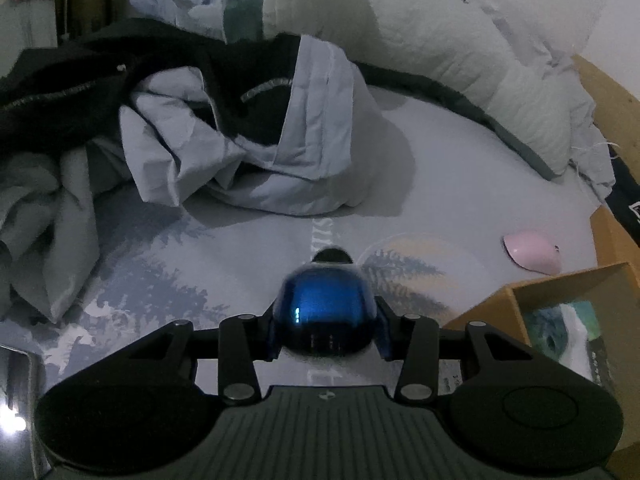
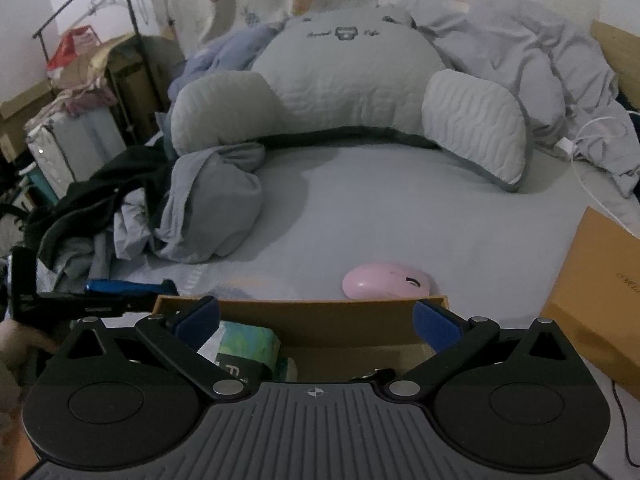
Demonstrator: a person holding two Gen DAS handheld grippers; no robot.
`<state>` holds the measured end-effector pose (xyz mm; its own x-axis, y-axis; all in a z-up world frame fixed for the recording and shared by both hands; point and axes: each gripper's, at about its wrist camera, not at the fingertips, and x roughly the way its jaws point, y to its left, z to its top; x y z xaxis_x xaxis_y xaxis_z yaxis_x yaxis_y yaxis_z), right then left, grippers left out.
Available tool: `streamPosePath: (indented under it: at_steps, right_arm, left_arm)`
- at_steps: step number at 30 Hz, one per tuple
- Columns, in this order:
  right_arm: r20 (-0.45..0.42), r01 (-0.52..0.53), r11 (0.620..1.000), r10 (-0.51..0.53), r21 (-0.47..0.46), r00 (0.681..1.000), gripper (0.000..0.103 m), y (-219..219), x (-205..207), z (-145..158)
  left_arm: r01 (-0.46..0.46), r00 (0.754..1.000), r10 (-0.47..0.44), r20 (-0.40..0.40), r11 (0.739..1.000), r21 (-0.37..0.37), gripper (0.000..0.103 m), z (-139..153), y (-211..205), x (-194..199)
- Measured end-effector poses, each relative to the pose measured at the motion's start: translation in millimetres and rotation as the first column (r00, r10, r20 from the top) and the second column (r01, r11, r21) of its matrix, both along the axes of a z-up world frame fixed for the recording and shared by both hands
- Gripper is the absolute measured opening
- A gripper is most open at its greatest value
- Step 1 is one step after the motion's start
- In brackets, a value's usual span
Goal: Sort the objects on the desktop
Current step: 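Lift the blue shaver with the left tool and carry it to the box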
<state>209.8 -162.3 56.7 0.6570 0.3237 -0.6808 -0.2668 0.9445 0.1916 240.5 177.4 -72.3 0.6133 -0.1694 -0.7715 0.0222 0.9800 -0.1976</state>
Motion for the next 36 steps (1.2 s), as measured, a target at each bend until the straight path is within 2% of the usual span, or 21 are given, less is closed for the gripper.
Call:
streamPosePath:
  at_steps: [4, 16, 27, 36]
  right_arm:
    - [0.01, -0.009, 1.0, 0.009, 0.004, 1.0, 0.103, 1, -5, 4]
    - [0.018, -0.014, 1.0, 0.014, 0.003, 1.0, 0.103, -1, -22, 11]
    - [0.043, -0.018, 1.0, 0.017, 0.021, 0.999, 0.103, -4, -35, 22]
    - [0.063, -0.004, 0.999, 0.001, 0.046, 0.998, 0.103, -20, -50, 32]
  left_arm:
    - [0.004, 1.0, -0.004, 0.014, 1.0, 0.007, 0.044, 7, 1, -11]
    - [-0.015, 1.0, 0.015, 0.0, 1.0, 0.017, 0.044, 3, 1, -30]
    - [0.0, 0.992, -0.006, 0.129, 0.999, 0.04, 0.044, 56, -11, -59]
    - [0.078, 0.963, -0.088, 0.255, 0.996, 0.047, 0.044, 111, -42, -94]
